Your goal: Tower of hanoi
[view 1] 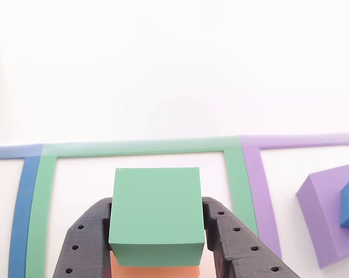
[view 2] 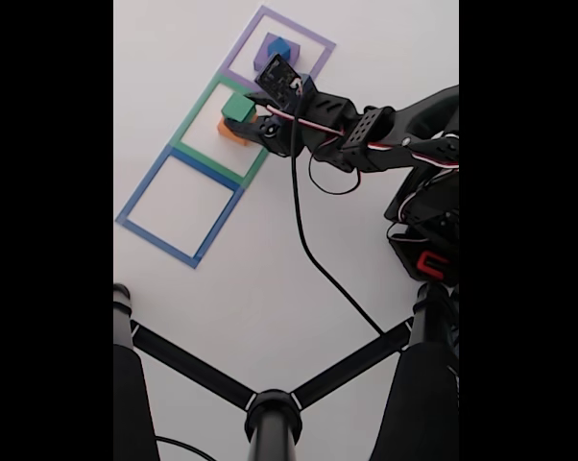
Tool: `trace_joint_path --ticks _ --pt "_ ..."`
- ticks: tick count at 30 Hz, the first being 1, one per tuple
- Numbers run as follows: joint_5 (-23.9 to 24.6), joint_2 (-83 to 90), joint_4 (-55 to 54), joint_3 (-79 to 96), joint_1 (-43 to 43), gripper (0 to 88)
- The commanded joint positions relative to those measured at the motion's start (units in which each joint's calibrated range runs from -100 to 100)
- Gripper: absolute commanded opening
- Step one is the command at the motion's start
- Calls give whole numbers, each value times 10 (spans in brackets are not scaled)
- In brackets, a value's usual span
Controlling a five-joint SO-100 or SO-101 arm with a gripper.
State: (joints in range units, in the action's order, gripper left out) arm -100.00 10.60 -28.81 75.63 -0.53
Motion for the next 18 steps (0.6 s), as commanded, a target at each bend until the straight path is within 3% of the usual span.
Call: trace_joint_path --ticks 1,18 --pt "0 -23 -60 -4 10 89" --pt "0 -93 -143 7 -1 93"
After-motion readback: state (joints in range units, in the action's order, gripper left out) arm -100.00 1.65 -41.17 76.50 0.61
